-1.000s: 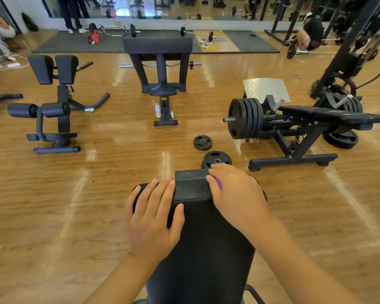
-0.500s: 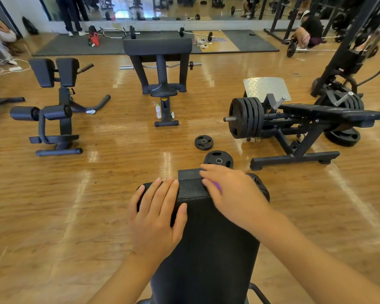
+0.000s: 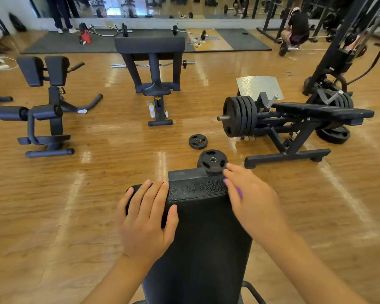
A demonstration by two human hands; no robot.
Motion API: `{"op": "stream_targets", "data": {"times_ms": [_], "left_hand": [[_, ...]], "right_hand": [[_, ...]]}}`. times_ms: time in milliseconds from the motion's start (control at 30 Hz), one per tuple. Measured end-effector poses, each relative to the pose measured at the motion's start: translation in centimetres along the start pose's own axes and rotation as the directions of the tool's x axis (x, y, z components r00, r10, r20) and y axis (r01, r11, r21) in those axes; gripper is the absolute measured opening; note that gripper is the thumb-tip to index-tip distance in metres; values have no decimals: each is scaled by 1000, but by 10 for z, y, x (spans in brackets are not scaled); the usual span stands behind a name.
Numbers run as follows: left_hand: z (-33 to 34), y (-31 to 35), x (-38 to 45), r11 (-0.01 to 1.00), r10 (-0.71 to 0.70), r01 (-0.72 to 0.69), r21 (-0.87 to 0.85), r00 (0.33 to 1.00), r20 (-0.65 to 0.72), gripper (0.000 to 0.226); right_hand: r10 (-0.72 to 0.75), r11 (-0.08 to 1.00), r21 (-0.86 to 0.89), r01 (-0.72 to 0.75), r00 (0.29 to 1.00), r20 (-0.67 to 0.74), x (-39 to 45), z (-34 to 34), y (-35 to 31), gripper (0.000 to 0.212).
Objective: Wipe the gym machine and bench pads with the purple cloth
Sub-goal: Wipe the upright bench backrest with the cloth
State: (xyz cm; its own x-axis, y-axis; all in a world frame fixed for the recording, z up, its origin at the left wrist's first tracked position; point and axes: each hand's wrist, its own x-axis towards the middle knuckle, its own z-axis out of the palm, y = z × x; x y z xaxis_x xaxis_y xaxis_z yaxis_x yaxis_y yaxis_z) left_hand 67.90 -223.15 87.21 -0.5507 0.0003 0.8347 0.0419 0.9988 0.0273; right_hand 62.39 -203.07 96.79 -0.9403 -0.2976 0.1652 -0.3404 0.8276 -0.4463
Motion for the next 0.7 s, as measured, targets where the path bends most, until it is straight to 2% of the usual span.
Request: {"op": "stream_targets", "data": {"times_ms": [100, 200, 267, 367, 467, 567, 633, 700], "left_hand": [[1, 2, 0, 1000, -9, 9, 6, 1000, -7, 42], [1, 0, 0, 1000, -5, 5, 11, 1000, 1, 42], [0, -1, -1, 1000, 5, -5, 5, 1000, 11, 42], [-1, -2, -1, 1000, 14, -14, 3, 1000, 4, 42], [2, -2, -1, 1000, 12, -12, 15, 1000, -18, 41], [4, -3, -2, 1000, 18, -18, 8, 999, -36, 40], [4, -4, -3, 1000, 24, -24, 8, 999, -41, 40], [5, -4, -1, 1000, 21, -20, 21, 999, -45, 41]], "right_hand": [[77, 997, -12, -78, 994, -74, 3, 5, -6, 32], [-86, 995, -53, 84, 996, -23, 6, 21, -44, 25], [-209, 977, -64, 205, 976, -63, 4, 27, -52, 17], [-152, 988, 12, 154, 984, -87, 2, 22, -16, 26], [-129, 991, 2, 134, 961, -246, -4, 17, 16, 26], [-139, 989, 10, 151, 932, -335, -4, 28, 10, 27], [-183, 978, 36, 207, 924, -335, -2, 33, -7, 32], [-303, 946, 12, 323, 901, -311, 0, 36, -14, 35]]}}
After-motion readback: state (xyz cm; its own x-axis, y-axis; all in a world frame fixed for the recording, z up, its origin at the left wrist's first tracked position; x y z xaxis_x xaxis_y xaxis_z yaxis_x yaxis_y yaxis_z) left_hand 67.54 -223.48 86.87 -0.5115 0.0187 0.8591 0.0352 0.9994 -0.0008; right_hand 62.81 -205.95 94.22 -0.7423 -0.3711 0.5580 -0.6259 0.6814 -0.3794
